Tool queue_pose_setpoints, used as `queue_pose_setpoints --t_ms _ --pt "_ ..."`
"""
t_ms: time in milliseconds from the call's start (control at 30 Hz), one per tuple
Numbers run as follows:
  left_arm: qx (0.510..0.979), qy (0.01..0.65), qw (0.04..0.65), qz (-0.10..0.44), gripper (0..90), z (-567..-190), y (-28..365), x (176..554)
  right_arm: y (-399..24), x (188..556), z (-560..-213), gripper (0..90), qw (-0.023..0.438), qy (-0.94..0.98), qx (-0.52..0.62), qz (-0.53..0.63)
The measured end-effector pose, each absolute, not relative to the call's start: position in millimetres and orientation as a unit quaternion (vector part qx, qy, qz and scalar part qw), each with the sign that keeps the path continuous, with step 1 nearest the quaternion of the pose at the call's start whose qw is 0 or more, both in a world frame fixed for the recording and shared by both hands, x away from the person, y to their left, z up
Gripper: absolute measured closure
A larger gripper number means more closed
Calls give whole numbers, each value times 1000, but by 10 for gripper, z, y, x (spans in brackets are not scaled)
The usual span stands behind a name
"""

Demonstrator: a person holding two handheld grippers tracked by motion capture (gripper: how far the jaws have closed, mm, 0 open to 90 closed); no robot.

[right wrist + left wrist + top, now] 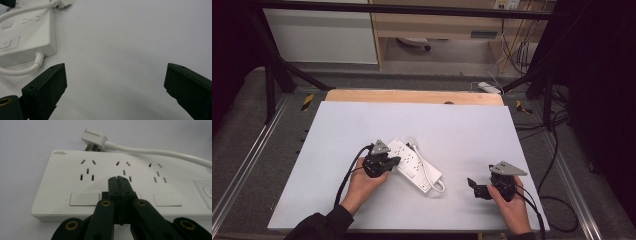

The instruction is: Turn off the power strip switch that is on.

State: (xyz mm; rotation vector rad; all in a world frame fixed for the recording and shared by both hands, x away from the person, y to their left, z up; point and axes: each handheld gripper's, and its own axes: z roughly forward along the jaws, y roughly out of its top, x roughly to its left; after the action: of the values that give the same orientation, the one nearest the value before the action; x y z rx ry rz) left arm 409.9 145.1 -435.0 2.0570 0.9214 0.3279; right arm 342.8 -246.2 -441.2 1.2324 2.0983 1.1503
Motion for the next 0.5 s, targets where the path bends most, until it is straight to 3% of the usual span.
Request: queue_pose_setpoints --t_ms 500 --pt "818 371 420 129 900 -4372 1464 4098 -2460 3428 -4412 50 223 760 447 416"
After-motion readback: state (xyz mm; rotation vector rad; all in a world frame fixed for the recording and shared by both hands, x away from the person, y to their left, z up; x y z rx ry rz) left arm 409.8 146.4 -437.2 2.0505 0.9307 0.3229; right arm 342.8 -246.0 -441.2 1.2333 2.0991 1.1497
